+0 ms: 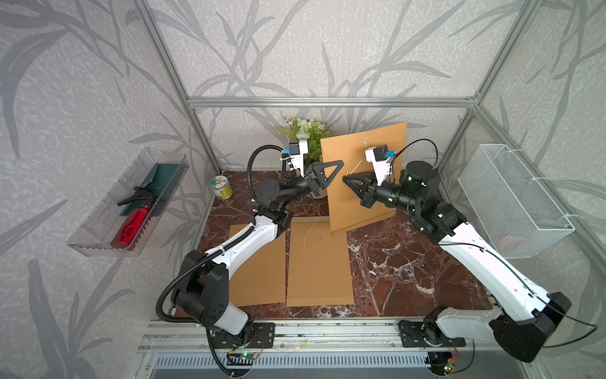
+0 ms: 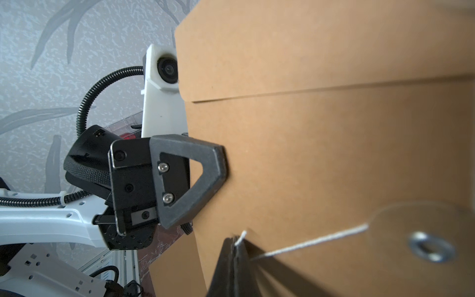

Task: Open the file bag

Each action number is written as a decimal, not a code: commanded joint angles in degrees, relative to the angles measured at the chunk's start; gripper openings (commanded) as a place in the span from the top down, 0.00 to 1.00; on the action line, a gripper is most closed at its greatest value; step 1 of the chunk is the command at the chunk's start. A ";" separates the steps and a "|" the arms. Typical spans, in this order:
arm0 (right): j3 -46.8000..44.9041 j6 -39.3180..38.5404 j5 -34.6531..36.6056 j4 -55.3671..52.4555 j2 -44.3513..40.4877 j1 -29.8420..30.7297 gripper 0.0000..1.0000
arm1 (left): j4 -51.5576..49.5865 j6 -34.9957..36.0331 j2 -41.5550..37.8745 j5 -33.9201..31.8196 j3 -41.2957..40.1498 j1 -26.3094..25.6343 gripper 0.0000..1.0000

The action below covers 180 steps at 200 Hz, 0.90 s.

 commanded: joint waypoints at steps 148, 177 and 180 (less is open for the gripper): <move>-5.05 -5.31 8.69 -5.71 -8.93 -0.10 1.00 | -6.82 8.00 -8.61 -0.17 -0.67 0.68 1.00; -4.05 -6.44 10.09 -7.67 -10.16 -1.33 1.00 | -8.52 9.19 -9.75 0.04 -1.27 0.87 1.00; -3.97 -6.53 10.27 -7.95 -10.25 -1.55 1.00 | -8.69 9.29 -9.87 0.01 -1.35 0.93 1.00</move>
